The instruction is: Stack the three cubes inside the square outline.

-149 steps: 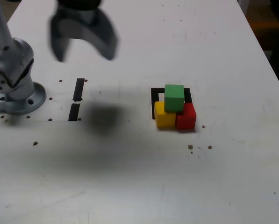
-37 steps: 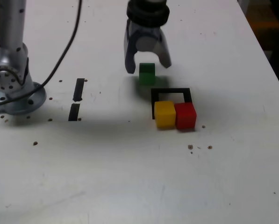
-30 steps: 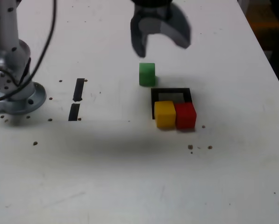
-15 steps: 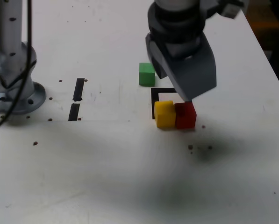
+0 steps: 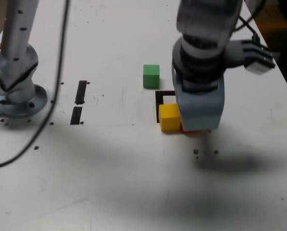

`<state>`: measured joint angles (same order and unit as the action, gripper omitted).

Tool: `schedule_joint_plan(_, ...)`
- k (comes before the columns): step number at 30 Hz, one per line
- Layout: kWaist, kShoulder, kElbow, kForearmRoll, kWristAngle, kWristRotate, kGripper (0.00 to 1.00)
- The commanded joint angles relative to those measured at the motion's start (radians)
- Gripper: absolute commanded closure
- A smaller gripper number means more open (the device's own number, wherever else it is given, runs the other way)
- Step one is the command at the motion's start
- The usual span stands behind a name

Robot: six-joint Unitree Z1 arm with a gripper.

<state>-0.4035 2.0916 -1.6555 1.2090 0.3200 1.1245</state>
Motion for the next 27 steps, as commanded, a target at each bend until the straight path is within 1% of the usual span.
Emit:
schedule_joint_plan(1,0.005,0.014,0.001,-0.005,0.003,0.012,0.05)
schedule_joint_plan(4,0.01,0.033,-0.001,-0.016,0.009,0.014,0.09)
schedule_joint_plan(8,0.016,0.058,-0.01,-0.033,0.01,0.012,0.15)
schedule_joint_plan(17,0.037,0.075,-0.009,-0.049,0.009,-0.023,0.37)
schedule_joint_plan(19,0.038,0.072,-0.002,-0.056,0.003,-0.029,0.41)
schedule_joint_plan(20,0.039,0.068,0.006,-0.069,-0.007,-0.033,0.46)
schedule_joint_plan(23,0.046,0.052,0.034,-0.109,-0.036,-0.038,0.53)
schedule_joint_plan(27,0.049,0.044,0.05,-0.118,-0.045,-0.038,0.55)
